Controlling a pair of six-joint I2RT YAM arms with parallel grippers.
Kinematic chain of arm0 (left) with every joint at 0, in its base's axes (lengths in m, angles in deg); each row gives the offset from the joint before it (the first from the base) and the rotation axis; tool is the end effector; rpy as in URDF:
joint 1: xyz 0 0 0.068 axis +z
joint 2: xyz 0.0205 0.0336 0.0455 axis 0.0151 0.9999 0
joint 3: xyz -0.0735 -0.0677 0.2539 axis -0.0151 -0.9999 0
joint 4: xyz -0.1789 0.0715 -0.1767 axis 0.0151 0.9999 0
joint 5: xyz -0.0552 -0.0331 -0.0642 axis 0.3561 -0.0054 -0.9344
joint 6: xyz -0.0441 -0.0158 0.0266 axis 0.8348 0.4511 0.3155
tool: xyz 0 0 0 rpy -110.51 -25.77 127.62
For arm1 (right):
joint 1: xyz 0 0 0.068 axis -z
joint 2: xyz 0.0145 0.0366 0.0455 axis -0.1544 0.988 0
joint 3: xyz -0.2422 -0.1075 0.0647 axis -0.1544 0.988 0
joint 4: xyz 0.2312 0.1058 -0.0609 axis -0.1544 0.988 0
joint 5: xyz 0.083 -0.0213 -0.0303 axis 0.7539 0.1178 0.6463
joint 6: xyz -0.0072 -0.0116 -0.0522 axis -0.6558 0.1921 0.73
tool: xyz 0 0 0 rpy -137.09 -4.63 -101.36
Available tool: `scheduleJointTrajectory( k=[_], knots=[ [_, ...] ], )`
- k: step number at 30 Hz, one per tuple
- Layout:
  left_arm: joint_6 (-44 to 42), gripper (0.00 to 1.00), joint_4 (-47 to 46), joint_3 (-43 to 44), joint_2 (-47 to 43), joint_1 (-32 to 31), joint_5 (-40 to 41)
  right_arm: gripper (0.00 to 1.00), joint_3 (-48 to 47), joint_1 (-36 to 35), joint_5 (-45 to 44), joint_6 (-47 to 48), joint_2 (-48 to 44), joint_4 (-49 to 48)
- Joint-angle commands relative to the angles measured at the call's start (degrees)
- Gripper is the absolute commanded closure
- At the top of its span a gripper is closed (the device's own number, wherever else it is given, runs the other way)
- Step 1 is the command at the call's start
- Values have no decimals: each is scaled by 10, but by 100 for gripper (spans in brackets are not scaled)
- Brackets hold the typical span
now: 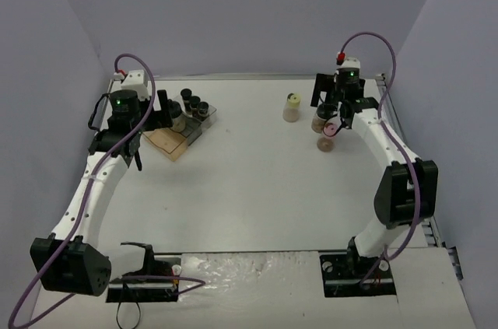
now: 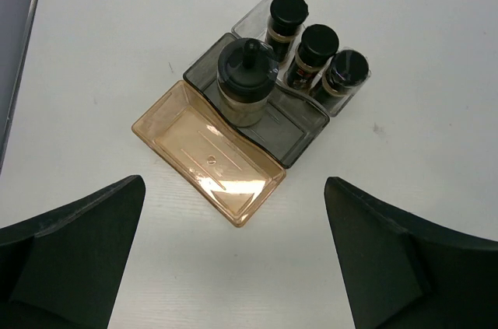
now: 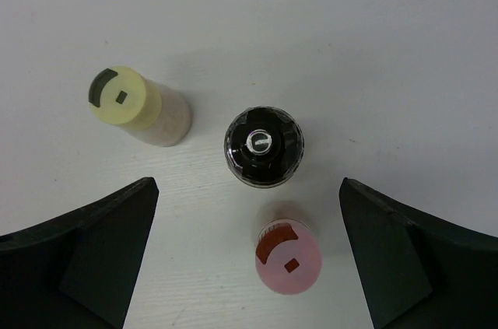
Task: Organize the condiment bottles
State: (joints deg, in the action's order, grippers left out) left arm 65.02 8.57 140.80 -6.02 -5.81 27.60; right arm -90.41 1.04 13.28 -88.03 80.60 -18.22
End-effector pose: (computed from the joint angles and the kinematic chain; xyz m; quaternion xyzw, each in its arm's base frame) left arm 0.2691 -0.0315 0.3688 -0.0404 0.8226 -0.0937 0.5594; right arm 0.3919 0.0518 0.3177 0.0349 0.8266 0.0620 0.5582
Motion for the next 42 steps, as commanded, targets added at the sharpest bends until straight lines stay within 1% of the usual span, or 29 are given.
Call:
scheduleJointTrajectory(
  k=[1,4,7,9,12,14,15,16,19,23,25,27,31,35,38,39,40,42],
  knots=[
    [-28,3,-16,-22,-27,-2,-40,1,-66,10,15,45,61,-10],
    [-26,3,-14,-18,-25,-4,-39,4,-88,16,17,54,107,-9],
    [-26,3,-16,-22,-29,-4,-38,8,-95,17,22,62,131,-10],
    [-26,3,-15,-21,-28,-4,-35,13,-96,19,20,67,145,-10],
    [-25,3,-13,-19,-26,-4,-31,25,-95,20,20,76,160,-11],
    [-24,3,-13,-20,-24,-4,-32,37,-87,20,24,84,161,-19],
    [-24,3,-13,-20,-24,-4,-32,44,-81,19,27,87,160,-24],
    [-24,3,-13,-19,-23,-4,-33,55,-71,18,30,92,155,-32],
    [-22,3,-11,-18,-22,-4,-37,76,-60,1,65,107,143,-33],
    [-18,3,-13,-19,-22,-4,-50,93,-37,-62,62,136,103,-33],
    [-17,3,-15,-19,-19,-4,-58,95,-23,-105,69,138,84,-33],
    [-16,3,-17,-20,-18,-4,-61,96,-12,-133,80,133,77,-32],
    [-16,3,-19,-21,-15,-4,-68,97,-10,-220,77,129,79,-32],
    [-16,3,-28,-25,-15,-4,-81,95,-18,-269,87,127,101,-33],
    [-16,3,-35,-29,-15,-4,-95,92,-18,-291,89,131,115,-33],
    [-16,3,-39,-30,-14,-4,-102,90,-17,-297,89,133,118,-33],
    [-14,3,-42,-32,-14,-4,-109,85,-16,-301,90,134,118,-33],
    [-8,3,-50,-35,-13,-4,-122,63,-12,-306,96,135,115,-33]
  ],
)
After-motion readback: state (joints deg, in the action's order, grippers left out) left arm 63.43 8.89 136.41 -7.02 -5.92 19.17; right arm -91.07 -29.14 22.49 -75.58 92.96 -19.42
